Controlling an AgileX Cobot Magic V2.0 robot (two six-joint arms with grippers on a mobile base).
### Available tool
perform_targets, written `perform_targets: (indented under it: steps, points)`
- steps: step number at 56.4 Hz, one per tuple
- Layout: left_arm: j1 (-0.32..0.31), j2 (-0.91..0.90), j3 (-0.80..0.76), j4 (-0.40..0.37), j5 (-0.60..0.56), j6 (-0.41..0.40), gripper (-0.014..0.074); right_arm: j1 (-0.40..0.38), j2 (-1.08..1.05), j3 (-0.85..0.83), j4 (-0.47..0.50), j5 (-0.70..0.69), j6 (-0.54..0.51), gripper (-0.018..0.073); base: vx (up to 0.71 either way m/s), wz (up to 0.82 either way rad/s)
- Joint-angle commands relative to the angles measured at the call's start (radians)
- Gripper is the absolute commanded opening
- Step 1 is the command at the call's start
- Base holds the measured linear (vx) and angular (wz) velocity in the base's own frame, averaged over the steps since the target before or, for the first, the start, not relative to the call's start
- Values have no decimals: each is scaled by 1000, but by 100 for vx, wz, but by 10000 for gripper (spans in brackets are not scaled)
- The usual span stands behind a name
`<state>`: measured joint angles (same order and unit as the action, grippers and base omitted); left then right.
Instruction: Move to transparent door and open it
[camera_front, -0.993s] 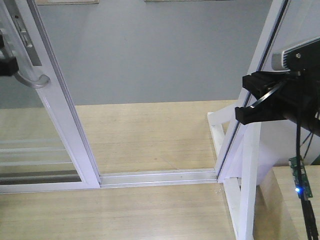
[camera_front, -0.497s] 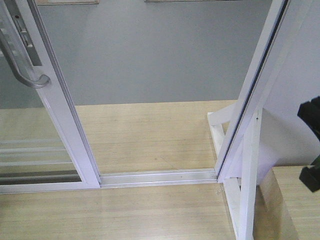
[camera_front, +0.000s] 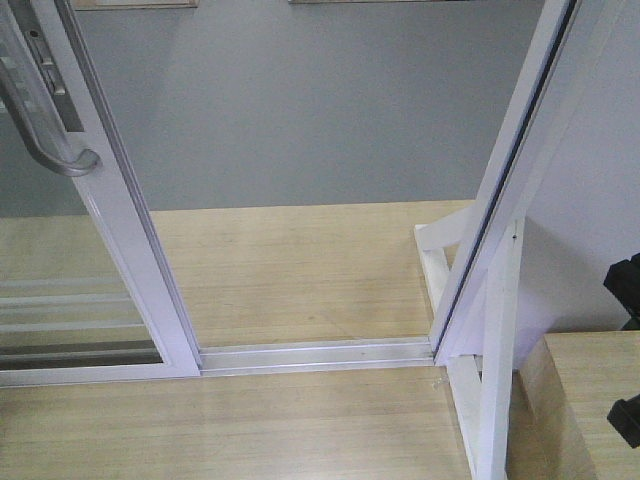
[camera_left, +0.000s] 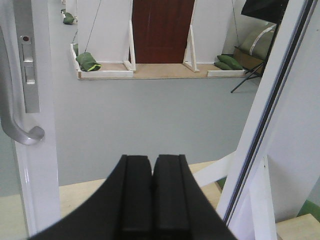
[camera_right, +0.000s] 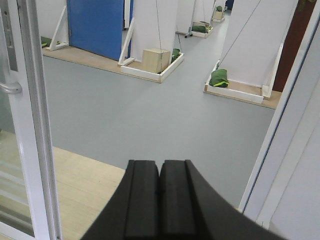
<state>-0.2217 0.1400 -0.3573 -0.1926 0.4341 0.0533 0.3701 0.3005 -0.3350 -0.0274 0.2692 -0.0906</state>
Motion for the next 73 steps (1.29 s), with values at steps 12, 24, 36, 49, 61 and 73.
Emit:
perform_targets:
  steps: [12,24,36,49,61,73]
  points:
    - [-7,13,-26,-12,-79,-7,0,-3,6,-28,-6,-77,-4,-6,0,0]
    - [5,2,-12,55,-86,28,0,-3,6,-28,-6,-77,-4,-6,0,0]
    - [125,-7,163,67,-214,28,0,-3,6,-28,-6,-77,-4,-6,0,0]
    - [136,-107,362,-3,-396,67,0,-3,6,-28,-6,-77,-4,-6,0,0]
    - [136,-166,365,-6,-370,123,0,-3,5,-28,-6,-73,-4,-6,0,0]
    - [136,-165,365,-11,-370,123,0,-3,5,-28,-6,-73,-4,-6,0,0]
